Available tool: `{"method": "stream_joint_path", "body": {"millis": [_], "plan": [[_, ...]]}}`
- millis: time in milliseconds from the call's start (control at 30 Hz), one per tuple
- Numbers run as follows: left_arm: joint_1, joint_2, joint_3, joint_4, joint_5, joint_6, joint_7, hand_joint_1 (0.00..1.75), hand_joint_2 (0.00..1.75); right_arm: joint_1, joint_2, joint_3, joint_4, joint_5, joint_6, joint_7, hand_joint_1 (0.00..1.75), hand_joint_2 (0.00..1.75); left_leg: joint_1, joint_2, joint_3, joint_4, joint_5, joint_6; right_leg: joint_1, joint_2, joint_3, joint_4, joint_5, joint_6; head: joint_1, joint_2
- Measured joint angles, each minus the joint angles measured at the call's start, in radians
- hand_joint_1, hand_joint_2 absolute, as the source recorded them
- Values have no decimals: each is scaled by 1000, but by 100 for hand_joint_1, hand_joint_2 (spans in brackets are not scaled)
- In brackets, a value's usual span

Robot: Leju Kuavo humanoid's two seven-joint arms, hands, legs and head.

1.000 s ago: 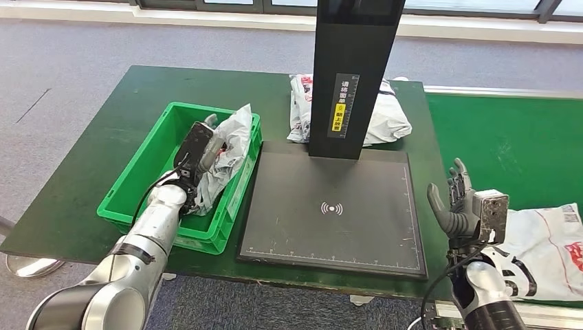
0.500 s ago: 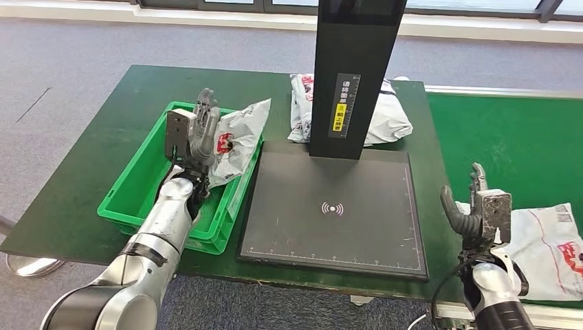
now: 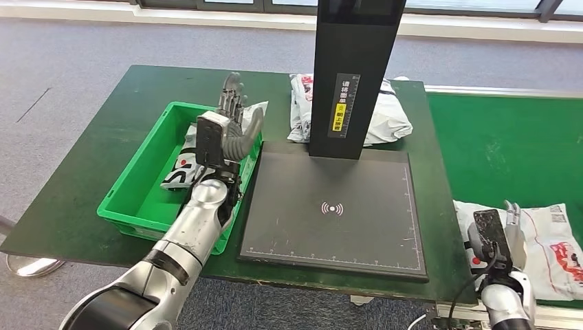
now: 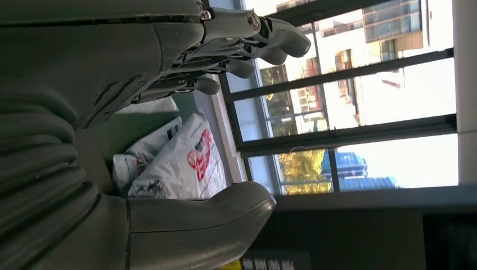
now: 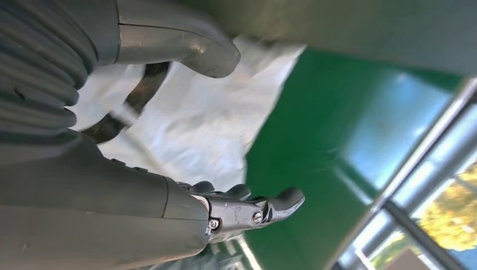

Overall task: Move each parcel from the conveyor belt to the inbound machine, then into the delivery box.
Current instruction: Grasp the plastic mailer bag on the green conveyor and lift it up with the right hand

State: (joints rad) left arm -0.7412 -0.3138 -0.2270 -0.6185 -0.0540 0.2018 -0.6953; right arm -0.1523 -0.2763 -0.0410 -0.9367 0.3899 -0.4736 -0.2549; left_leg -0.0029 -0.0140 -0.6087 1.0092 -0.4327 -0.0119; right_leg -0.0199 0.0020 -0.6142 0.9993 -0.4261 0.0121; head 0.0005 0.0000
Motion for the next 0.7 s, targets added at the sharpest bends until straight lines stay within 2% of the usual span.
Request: {"method": "stream_joint_path", "body": {"millis": [167,333,433,567,700], "plan": [[36,-36,-133,26,23,-29,2,0,175,-47,-20,-51,144,72,-12,55,0,175,-1,0,0,0,-1,2,-1,0,0,0,0,0,0,0],[49,-51,-221,46,46,-47,15,0,175,-75,-31,-77,235,130,-6,108,0,175,-1,1,0,0,-1,2,-1,0,0,0,0,0,0,0],[58,-55,-287,59,86,-53,30,0,175,-91,-45,-86,289,176,50,165,0,175,-1,1,0,0,-1,2,-1,0,0,0,0,0,0,0],[63,-56,-379,75,158,-53,45,0,175,-113,-77,-97,351,212,180,209,0,175,-1,1,-1,0,-1,2,-1,0,0,0,0,1,0,0],[62,-57,-436,88,191,-53,53,0,175,-141,-105,-97,398,245,277,236,175,175,-2,1,-1,0,-1,3,-1,0,0,0,0,1,0,0]]}}
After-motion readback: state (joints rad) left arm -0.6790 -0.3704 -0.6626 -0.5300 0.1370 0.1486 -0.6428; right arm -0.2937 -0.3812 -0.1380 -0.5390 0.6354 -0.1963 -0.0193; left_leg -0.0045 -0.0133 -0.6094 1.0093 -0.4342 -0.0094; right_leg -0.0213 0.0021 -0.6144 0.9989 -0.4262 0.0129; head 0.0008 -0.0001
